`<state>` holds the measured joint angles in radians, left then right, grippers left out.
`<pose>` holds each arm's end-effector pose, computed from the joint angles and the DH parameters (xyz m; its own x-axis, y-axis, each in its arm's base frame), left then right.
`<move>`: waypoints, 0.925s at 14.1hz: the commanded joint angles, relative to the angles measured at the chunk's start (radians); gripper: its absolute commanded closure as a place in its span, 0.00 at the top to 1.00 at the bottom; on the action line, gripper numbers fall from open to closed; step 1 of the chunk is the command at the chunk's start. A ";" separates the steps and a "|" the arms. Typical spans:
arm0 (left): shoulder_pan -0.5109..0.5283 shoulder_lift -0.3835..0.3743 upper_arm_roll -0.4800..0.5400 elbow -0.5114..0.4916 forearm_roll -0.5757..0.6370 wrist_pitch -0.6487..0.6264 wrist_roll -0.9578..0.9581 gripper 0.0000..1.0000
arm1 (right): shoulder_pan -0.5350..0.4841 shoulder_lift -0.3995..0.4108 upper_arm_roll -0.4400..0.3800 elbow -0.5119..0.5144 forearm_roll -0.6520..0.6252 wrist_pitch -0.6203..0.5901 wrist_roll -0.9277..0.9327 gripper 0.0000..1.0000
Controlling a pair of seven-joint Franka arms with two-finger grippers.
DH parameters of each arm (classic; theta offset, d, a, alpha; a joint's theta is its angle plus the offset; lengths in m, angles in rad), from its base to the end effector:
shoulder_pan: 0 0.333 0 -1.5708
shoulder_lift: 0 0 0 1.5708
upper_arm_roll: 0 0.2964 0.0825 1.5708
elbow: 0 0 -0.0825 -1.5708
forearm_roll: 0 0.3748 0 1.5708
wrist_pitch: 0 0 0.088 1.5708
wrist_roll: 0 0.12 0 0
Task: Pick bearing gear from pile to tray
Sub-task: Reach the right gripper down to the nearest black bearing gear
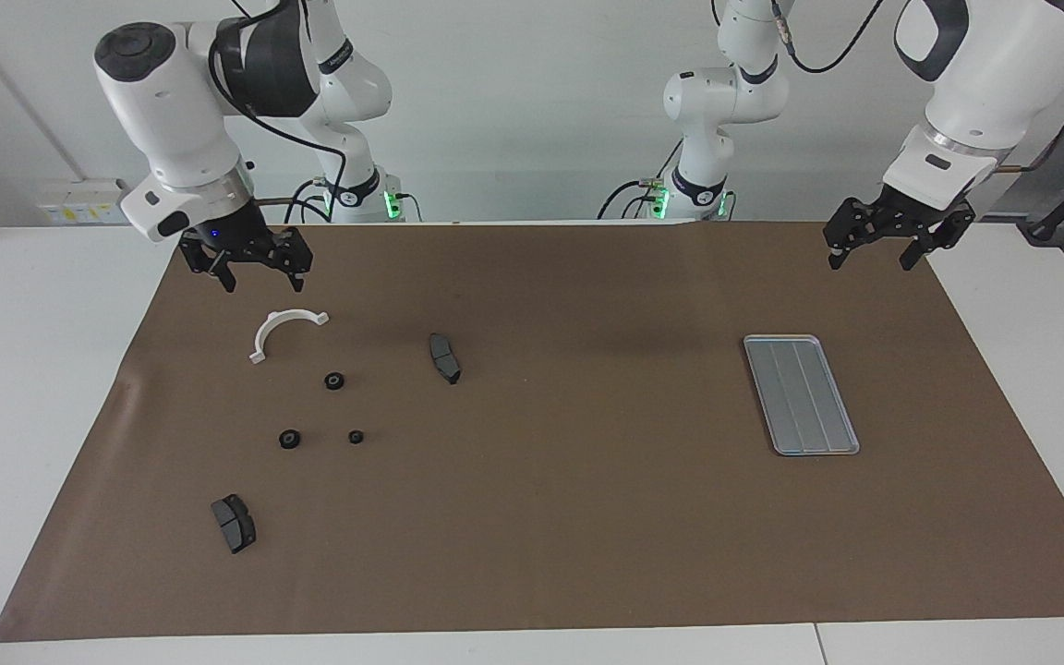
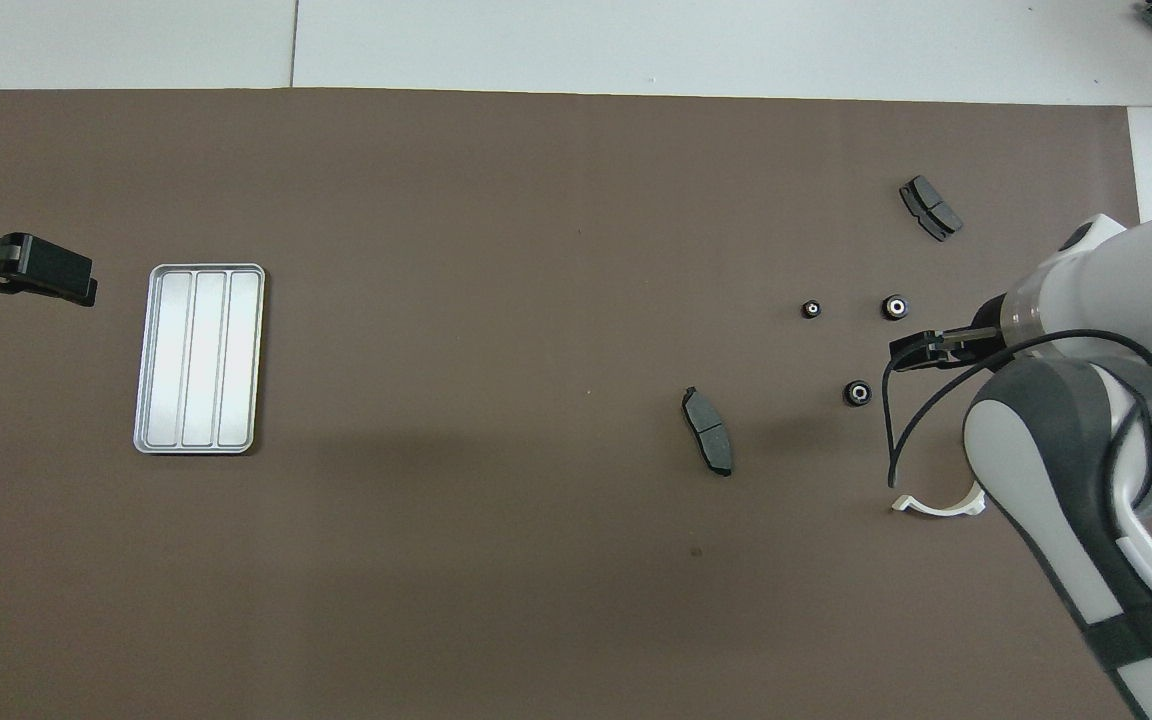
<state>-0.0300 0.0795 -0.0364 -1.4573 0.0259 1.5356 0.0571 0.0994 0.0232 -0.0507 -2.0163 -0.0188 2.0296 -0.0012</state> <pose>0.5644 -0.0335 0.5971 0.9925 -0.1222 -0.0024 -0.1222 -0.9922 -0.0229 0.5472 0.0255 0.4109 0.9983 0.0582 -0.0100 0.0584 -0.9981 0.0179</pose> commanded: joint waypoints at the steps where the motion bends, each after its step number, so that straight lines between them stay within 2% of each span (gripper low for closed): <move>1: 0.010 -0.030 -0.010 -0.037 0.022 0.012 -0.011 1.00 | 0.019 0.037 -0.001 -0.057 0.017 0.098 -0.037 1.00; 4: 0.010 -0.030 -0.010 -0.037 0.022 0.012 -0.011 1.00 | 0.023 0.047 -0.001 -0.119 0.019 0.191 -0.037 1.00; 8: 0.010 -0.030 -0.010 -0.037 0.022 0.012 -0.011 1.00 | 0.023 0.104 -0.001 -0.170 0.020 0.334 -0.034 1.00; 13: 0.010 -0.030 -0.010 -0.037 0.022 0.012 -0.010 1.00 | 0.023 0.133 -0.001 -0.203 0.072 0.397 -0.037 1.00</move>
<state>-0.0300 0.0795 -0.0364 -1.4574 0.0259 1.5356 0.0570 0.1249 0.1577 -0.0506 -2.2011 0.0065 2.4035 -0.0098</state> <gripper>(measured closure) 0.000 0.000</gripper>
